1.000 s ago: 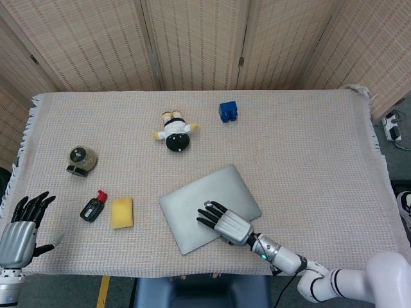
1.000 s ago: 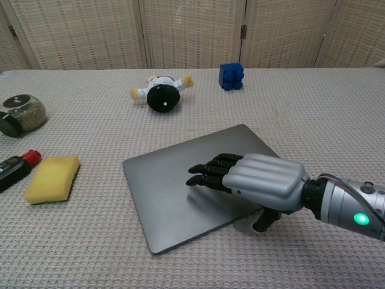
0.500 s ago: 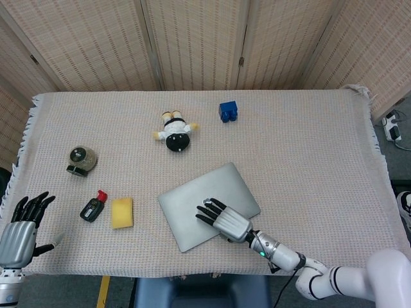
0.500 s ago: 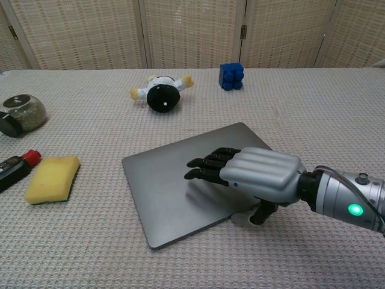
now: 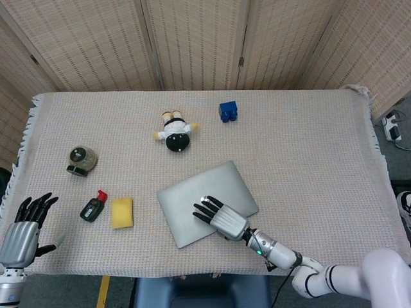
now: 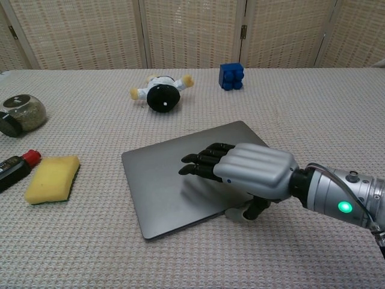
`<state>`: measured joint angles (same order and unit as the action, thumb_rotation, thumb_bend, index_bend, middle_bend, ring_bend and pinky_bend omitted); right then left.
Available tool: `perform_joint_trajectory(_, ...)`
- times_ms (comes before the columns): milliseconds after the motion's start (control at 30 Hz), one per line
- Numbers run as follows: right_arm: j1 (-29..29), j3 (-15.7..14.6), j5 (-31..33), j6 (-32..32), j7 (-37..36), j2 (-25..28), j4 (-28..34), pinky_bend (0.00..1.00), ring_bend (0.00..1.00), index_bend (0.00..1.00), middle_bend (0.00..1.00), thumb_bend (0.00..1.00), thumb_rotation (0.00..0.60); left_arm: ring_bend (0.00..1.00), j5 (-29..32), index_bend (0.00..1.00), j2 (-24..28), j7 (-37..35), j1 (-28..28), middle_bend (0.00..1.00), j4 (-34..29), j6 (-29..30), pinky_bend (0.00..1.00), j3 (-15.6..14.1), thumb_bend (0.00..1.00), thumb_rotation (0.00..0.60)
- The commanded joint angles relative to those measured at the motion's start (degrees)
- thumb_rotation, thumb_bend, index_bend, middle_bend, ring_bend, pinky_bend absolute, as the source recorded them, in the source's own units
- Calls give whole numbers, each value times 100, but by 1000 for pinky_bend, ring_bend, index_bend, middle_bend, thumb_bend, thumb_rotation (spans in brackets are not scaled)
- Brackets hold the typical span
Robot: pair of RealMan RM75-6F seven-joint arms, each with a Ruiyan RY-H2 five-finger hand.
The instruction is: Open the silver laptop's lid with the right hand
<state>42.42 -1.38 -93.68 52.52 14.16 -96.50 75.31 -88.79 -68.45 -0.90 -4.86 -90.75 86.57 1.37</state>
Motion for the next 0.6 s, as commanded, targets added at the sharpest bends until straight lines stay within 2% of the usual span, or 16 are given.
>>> perform_joint_trajectory(33, 17, 35, 28, -2, 73, -47, -40, 0, 9, 0, 0, 460, 600, 142, -37, 172, -35, -30, -28, 108, 53, -35, 17, -19, 283, 600)
perform_joint_trajectory(333, 92, 228, 116, 56, 446, -200, -85, 0, 9, 0, 0, 635, 600, 173, -214, 198, -216, -172, -119, 138, 314, -143, 47, -115, 283, 600)
perform_joint_trajectory(600, 278, 544, 340, -60, 1028, -238, 45, 0, 2, 0, 0, 636, 600, 231, -475, 246, -467, -434, -160, 196, 642, -158, 92, -280, 284, 600)
